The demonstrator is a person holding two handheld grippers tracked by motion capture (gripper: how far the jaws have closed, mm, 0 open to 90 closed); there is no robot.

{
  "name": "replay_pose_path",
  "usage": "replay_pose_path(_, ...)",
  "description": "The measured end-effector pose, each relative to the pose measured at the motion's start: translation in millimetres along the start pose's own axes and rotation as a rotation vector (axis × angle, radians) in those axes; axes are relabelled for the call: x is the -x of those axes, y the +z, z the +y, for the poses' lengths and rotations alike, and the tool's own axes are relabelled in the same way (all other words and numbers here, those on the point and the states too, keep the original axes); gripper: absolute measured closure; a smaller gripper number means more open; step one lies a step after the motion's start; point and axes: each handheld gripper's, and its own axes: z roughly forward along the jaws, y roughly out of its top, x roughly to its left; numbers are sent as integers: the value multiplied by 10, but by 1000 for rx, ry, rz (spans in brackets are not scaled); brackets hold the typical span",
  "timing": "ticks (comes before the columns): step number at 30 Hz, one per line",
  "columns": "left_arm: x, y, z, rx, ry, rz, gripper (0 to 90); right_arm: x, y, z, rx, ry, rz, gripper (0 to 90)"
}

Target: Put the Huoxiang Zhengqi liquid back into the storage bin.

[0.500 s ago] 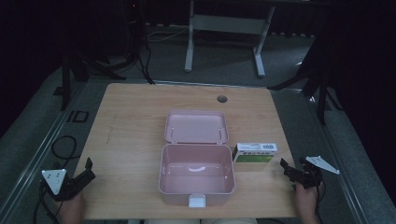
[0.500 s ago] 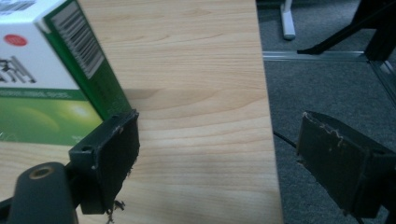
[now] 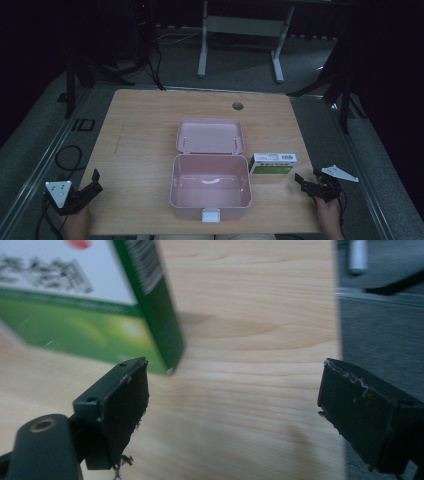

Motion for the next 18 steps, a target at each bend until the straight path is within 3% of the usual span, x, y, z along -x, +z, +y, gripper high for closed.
replay_pose_path(4, 8, 2, 1, -1, 6, -4, 21, 3, -2, 10, -19, -32, 69, 124)
replay_pose_path(8, 13, 3, 0, -3, 10, -6, 21, -17, 5, 33, -86, -88, 173, 122)
replay_pose_path(10, 13, 5, 0, -4, 11, -8, 21, -45, -9, 46, -103, -136, 187, 123)
replay_pose_path(14, 11, 4, 1, -5, 8, -12, 21, -82, -23, 94, -184, -210, 259, 123)
replay_pose_path(18, 11, 2, 1, -2, 13, -19, 21, -135, -19, 126, -261, -291, 284, 124)
